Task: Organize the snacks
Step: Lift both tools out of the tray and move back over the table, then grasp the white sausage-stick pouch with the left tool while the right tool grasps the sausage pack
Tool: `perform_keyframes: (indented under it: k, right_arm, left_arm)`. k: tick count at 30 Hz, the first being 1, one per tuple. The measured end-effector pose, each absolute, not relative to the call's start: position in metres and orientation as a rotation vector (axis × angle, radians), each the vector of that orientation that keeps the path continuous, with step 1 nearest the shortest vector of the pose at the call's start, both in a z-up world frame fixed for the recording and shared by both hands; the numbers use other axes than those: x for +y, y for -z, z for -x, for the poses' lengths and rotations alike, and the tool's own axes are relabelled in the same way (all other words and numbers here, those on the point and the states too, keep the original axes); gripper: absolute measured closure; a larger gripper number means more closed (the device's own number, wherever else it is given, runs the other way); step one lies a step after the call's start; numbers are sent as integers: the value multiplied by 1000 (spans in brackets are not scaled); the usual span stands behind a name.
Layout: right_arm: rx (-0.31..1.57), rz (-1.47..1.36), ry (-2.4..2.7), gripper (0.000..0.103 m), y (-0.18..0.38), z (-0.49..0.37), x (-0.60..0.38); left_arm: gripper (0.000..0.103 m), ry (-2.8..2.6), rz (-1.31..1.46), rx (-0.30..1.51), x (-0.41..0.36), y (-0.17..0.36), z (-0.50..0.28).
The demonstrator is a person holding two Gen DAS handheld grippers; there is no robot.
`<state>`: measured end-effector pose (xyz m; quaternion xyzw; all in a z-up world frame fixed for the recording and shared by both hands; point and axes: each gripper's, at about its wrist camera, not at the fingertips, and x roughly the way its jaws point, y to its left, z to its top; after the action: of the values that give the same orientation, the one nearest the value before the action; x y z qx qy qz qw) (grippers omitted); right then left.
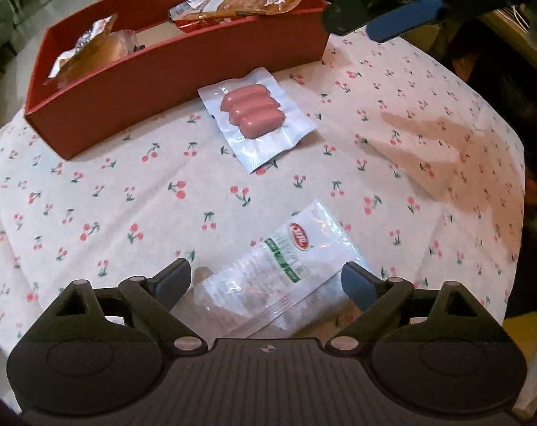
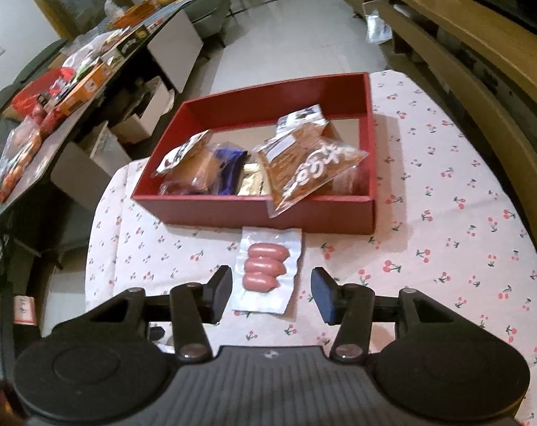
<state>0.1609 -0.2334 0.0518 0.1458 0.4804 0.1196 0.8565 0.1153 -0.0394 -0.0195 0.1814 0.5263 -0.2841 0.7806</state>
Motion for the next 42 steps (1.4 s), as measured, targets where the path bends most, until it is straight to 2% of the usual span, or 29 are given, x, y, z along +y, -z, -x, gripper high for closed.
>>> perform_keyframes:
  k: [5,12,16,18,21,26,30,33,35,37,38,40,42]
  right_arm:
    - [1033,-277,-269,31,-46,-158,-226]
    - [1063,-265,-281,31,-37,-160,-223]
    - [1079,-246,-278,31,-33,-163,-221]
    - [1093,-244,-266,31,-28,-166,-221]
    - [1132,-256,-248,30,-15,-174,-217]
    - [1161,-270,-227,30,5,-196,-195]
    - [1147,-261,-184,30,17,-211,-173]
    - [1111,-226,-137,19,22,-219,-160]
    - [1099,-216,-123,8,26,-223,-154]
    - [1081,-181,-115,9,28,-221,-148]
    - [1072,-146,-112,15,28,-218,-145]
    - [1061,-52,-115,25,28,-212,-140]
    - [1080,-44,-149,26,26,-204,-145]
  left_arm:
    - [8,685,-532,1119,-40,14,-102]
    - [8,830,-857,1104,-57,33,-88]
    - [6,801,-722,1176,-47,38,-102]
    - [11,719,-576,1191,-34,37,-102]
    - [30,598,-457,1175,-24,31,-86]
    - [44,522,-224,1177,-10,26,-73]
    - [44,481,-165,1167,-6,24,-71]
    - [43,476,-164,1161,-10,25,-74]
    - [42,468,-169,1152,-12,25,-74]
    - [37,475,-178,1146,-15,27,-75]
    - [31,472,-184,1146,-14,27,-75]
    - [30,471,-200,1142,-14,28,-74]
    - [31,472,-207,1142,-12,28,-72]
